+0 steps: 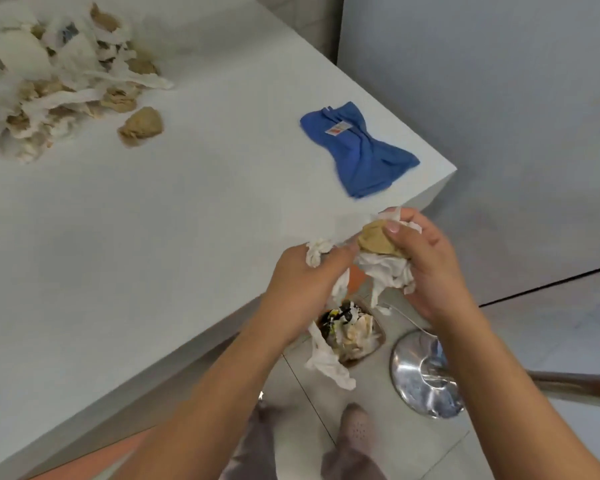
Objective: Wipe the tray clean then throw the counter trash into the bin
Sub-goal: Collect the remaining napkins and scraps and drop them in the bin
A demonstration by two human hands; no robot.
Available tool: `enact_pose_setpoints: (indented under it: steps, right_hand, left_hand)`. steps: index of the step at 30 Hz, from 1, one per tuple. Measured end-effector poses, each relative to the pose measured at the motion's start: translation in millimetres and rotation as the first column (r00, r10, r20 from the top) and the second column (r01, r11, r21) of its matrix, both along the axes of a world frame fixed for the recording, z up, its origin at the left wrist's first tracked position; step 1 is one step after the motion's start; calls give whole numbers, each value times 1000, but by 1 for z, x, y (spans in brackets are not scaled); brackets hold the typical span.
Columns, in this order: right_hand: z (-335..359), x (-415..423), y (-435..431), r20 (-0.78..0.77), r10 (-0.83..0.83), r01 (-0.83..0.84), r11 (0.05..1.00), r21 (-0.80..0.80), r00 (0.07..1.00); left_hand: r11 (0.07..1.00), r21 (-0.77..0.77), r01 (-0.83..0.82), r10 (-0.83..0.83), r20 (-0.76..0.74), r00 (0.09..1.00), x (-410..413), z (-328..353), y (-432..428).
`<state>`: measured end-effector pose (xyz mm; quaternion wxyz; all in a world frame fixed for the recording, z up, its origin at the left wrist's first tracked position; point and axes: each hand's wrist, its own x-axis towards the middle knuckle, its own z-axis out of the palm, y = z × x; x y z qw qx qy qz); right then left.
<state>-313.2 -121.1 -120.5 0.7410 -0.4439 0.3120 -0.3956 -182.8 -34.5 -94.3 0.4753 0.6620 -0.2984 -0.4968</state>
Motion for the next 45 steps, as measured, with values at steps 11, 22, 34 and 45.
enact_pose_setpoints:
  steps: [11, 22, 34, 45]
  right_hand:
    - [-288, -78, -44, -502, 5, 88, 983, 162, 865]
    - [-566, -73, -34, -879, -47, -160, 977, -138, 475]
    - [-583, -100, 8, -979, 35, -758, 628, 177, -200]
    - [-630, -64, -8, -900, 183, -706, 565, 426, -397]
  left_hand:
    - [934, 343, -103, -9, 309, 951, -68, -312, -79]
    - [890, 336, 308, -452, 741, 497, -90, -576, -67]
    - [539, 724, 430, -767, 633, -106, -86, -618, -37]
    - [307, 786, 537, -927, 374, -18, -92, -661, -61]
